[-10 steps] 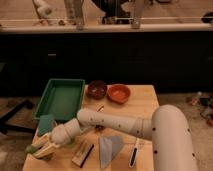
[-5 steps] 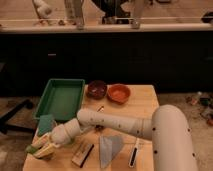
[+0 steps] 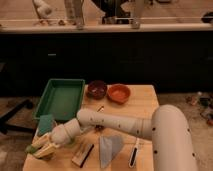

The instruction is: Place pepper in metal cup

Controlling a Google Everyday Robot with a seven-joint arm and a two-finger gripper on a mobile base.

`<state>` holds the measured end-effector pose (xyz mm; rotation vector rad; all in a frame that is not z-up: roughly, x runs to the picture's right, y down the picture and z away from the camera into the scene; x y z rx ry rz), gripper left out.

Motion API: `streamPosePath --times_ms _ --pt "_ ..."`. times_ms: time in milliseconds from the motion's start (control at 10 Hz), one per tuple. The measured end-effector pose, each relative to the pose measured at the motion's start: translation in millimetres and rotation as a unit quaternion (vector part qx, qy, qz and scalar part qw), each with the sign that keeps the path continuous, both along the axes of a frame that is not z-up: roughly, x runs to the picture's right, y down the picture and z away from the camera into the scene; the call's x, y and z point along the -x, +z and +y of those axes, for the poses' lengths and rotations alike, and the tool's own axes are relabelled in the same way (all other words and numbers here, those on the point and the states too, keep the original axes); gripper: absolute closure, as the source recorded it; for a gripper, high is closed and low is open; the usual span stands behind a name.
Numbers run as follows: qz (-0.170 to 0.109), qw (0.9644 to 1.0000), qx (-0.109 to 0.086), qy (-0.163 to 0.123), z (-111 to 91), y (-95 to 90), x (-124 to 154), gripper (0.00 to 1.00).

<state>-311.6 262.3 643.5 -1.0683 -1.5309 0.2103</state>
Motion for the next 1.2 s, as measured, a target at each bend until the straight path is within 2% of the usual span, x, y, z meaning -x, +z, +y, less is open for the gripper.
streamPosePath --times_ms 300,400,500,1000,1200 --pt "0.000 1.0000 0.000 0.000 0.2 -0.1 0.3 1.00" --pt "0.000 1.0000 0.000 0.000 0.2 -0.2 0.3 0.96" --pt "0.000 1.0000 0.000 0.000 0.2 -0.2 0.3 0.90" --pt "0.000 1.0000 -0.001 -0.001 -0.3 -0.5 0.3 0.37" --pt "0.000 1.0000 -0.001 -0.001 -0.4 -0.4 0.3 0.21"
